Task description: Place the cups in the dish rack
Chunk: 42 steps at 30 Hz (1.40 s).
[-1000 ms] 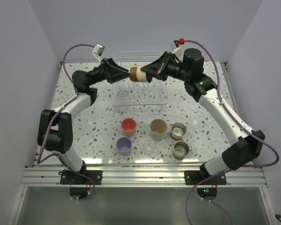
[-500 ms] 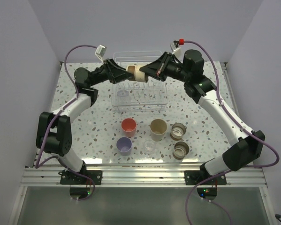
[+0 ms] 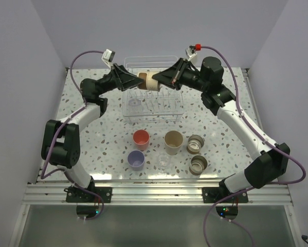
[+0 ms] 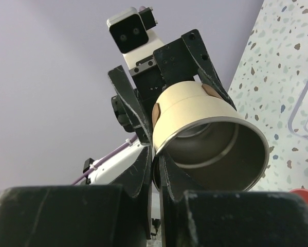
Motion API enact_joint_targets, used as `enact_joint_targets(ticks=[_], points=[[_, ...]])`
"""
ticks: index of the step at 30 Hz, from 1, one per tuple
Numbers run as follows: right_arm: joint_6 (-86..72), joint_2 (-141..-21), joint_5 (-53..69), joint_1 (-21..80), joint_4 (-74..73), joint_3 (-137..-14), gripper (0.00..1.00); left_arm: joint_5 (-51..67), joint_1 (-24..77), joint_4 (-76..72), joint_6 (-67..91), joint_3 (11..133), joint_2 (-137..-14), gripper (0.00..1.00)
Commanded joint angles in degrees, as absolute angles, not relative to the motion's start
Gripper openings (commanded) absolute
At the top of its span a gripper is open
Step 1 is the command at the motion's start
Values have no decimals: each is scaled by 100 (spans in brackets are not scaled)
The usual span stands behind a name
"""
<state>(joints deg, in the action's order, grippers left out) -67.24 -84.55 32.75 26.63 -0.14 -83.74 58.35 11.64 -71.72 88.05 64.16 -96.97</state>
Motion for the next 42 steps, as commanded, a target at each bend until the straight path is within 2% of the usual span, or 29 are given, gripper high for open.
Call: enact_joint_targets(ticks=[1, 2, 3, 5, 6, 7, 8, 9, 10, 11, 13, 14, 18, 19, 21, 26, 33, 37, 42], points=[[-6855, -8270, 3331, 2689, 457, -8279, 0, 5959, 1178, -8166, 8869, 6425, -9589, 75], [-6847, -8288, 3331, 2689, 457, -8279, 0, 5959, 1178, -8078, 8807, 6416, -9563, 70], [-6829, -8288, 3348, 2681, 431, -8279, 0, 5959, 1178, -7903, 8667, 6416, -9502, 60], [-6759, -8314, 3349, 2689, 300, -8288, 0, 5941, 1178, -7518, 8404, 6416, -9422, 46], [-6707, -8314, 3340, 2681, 221, -8305, 0, 5941, 1178, -7323, 8272, 6442, -9396, 30], [-6523, -8306, 3340, 2689, 72, -8340, 2, 5941, 1178, -7069, 8105, 6529, -9361, 21], [-6365, -8288, 3279, 2681, -400, -8471, 11, 5933, 1178, -6266, 7599, 6600, -9299, 13], [-6120, -8279, 3183, 2681, -761, -8586, 28, 5907, 1160, -5745, 7246, 6688, -9255, 7], [-5465, -8253, 3034, 2672, -1234, -8744, 59, 5811, 1169, -5182, 6851, 6932, -9220, 6], [-5145, -8192, 2606, 2681, -2135, -9050, 70, 5723, 1169, -3933, 5977, 7091, -9176, 4], [-4382, -8104, 2182, 2663, -2888, -9245, 83, 5320, 1160, -2661, 5093, 7721, -9202, 0], [-4151, -7956, 1945, 2663, -3518, -9324, 95, 5169, 1169, -1671, 4402, 7934, -9315, 0], [-3342, -7428, 777, 2646, -4507, -9088, 98, 4109, 1169, 58, 3202, 9224, -9860, 0], [-3253, -7340, 678, 2646, -4674, -9018, 98, 3765, 1178, 897, 2790, 9446, -10001, 0], [-2973, -7103, 545, 2628, -5105, -8991, 98, 2871, 1186, 1369, 2524, 9972, -10396, 0], [-2567, -6566, 492, 2628, -5502, -8491, 98, 1725, 1265, 2556, 2057, 11230, -11538, 0], [-2390, -6056, 238, 2628, -5748, -7893, 98, 406, 1362, 3120, 1890, 13145, -12901, 0], [-2487, -6169, 53, 2628, -5678, -7796, 98, 238, 1345, 2806, 1601, 13509, -13428, 0], [-2505, -7126, -114, 2610, -5800, -8287, 98, 62, 1345, 2479, 1397, 13509, -13728, 0]])
